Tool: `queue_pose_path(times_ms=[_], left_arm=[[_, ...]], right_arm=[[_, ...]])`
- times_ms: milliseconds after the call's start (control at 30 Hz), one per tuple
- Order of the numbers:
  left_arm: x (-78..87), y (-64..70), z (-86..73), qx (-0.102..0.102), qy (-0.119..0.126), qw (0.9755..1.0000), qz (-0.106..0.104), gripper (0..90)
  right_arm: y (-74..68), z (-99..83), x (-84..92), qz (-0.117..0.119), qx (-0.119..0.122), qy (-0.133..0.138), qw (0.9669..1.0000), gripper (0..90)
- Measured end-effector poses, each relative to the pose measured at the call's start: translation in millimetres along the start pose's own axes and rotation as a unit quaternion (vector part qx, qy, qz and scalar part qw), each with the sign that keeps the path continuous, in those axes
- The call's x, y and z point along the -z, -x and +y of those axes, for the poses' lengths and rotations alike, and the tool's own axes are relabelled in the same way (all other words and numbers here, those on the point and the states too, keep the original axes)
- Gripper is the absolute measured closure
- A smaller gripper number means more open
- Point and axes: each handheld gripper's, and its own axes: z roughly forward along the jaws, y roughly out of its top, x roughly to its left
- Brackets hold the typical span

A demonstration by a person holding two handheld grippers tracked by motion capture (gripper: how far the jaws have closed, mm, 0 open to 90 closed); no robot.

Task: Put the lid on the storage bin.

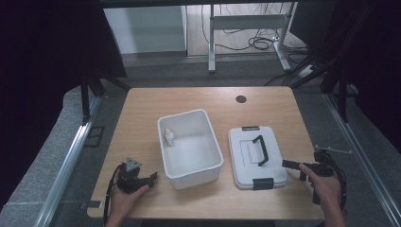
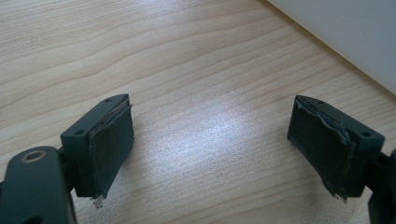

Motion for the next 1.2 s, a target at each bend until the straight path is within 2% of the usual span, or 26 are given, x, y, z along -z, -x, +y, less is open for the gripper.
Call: queue_pose_path(times_ms=[233,367,667,1000,1133,1200], left_arm=[[0.0,0.1,0.0,0.000,0.000,1.0000,0.000,14.4],[0.1,0.0,0.0,0.000,0.000,1.0000,0.000,14.3],[0.0,-0.1,0.0,-0.001,0.000,1.0000,0.000,14.4],[0.0,0.0,0.0,0.000,0.000,1.0000,0.000,14.5],[0.2,0.3,-0.2,0.000,0.000,1.0000,0.002,14.7],[0.4,0.4,-0.3,0.000,0.000,1.0000,0.001,14.8]], right_arm=[[-1.3,2.1,1.0,0.006,0.002,0.002,1.0000,38.1],[-3.1,4.7,6.8,0.016,0.005,0.002,0.9999,38.1],[-12.1,16.5,19.6,0.019,0.019,0.014,0.9995,38.6],[-32.9,28.8,19.2,0.027,0.040,-0.009,0.9988,40.9],[-42.0,38.2,10.9,0.023,0.043,-0.034,0.9982,42.4],[-51.8,46.7,7.9,0.016,0.047,-0.055,0.9972,44.4]])
